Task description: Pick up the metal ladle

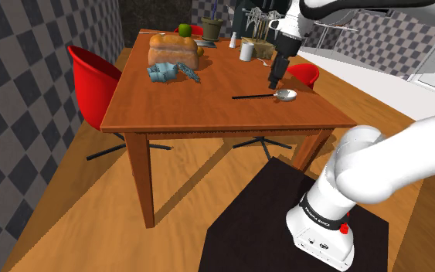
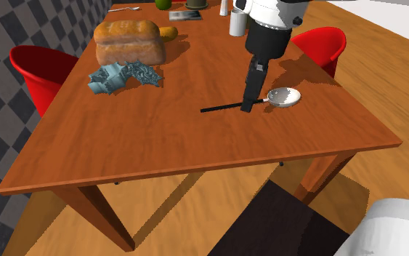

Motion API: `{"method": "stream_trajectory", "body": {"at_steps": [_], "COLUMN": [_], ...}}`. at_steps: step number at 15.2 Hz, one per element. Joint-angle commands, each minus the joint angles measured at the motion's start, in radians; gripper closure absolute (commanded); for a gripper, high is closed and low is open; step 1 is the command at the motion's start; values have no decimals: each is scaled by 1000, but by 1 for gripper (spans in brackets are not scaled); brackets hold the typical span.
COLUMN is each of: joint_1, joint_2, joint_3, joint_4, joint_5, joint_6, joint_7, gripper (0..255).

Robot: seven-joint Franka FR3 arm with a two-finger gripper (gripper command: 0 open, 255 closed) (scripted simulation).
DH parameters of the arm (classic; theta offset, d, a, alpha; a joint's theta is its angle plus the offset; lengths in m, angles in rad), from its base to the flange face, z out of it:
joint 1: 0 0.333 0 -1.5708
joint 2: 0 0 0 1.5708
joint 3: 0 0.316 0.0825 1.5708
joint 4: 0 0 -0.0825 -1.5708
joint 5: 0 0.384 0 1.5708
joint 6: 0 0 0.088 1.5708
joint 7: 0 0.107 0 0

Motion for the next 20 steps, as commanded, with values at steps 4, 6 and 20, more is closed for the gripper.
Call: {"method": "stream_trajectory", "body": {"at_steps": [4, 6, 20], "joint_1": [80, 124, 197], "joint_2": [157, 240, 408], "joint_3": [-186, -262, -399], "joint_4": [85, 135, 137], "joint_5": [-19, -3, 65], "joint_6": [51, 70, 198], "joint_7": [-319, -449, -662], "gripper": [0, 0, 255]}}
